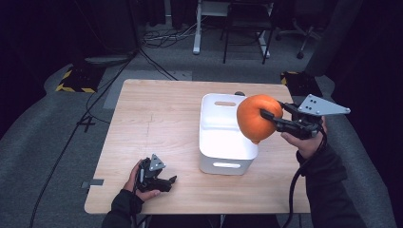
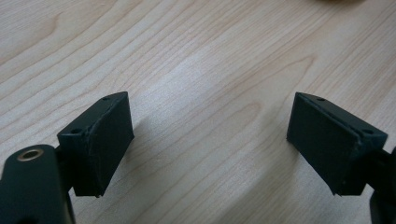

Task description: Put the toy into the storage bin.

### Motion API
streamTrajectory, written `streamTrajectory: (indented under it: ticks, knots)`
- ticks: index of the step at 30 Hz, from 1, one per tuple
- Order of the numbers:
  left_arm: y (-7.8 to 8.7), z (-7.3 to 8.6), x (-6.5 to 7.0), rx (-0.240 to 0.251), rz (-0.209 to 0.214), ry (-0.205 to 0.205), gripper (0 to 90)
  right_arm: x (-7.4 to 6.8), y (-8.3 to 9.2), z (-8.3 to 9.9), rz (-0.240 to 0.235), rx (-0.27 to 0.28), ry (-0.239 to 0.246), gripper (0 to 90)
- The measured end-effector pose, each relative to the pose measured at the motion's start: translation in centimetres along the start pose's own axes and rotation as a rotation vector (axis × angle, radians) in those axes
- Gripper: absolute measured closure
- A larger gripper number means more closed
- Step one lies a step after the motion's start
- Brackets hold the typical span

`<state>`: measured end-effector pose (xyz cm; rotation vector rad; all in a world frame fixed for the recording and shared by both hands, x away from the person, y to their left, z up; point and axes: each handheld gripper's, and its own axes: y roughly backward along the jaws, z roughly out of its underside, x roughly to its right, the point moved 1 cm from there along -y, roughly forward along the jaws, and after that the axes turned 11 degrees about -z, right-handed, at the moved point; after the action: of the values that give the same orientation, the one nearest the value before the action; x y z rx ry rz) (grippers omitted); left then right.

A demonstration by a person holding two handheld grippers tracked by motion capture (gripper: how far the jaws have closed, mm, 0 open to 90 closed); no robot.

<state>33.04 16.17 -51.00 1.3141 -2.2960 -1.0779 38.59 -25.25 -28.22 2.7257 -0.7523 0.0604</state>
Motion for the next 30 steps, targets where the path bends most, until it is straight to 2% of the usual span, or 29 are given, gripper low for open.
streamTrajectory:
  ticks: [12,23,30]
  knots:
    - [0.0,0.0,0.0,-0.001,0.0,0.0,14.6,-0.7,-1.4,0.4,-0.033,-0.01,-0.006,55.1]
    - [0.0,0.0,0.0,0.001,0.0,0.002,14.6,-1.1,-2.6,1.6,-0.06,-0.031,-0.03,54.8]
    - [0.0,0.0,0.0,0.0,0.0,0.002,14.6,-1.2,-3.0,2.1,-0.071,-0.032,-0.027,54.3]
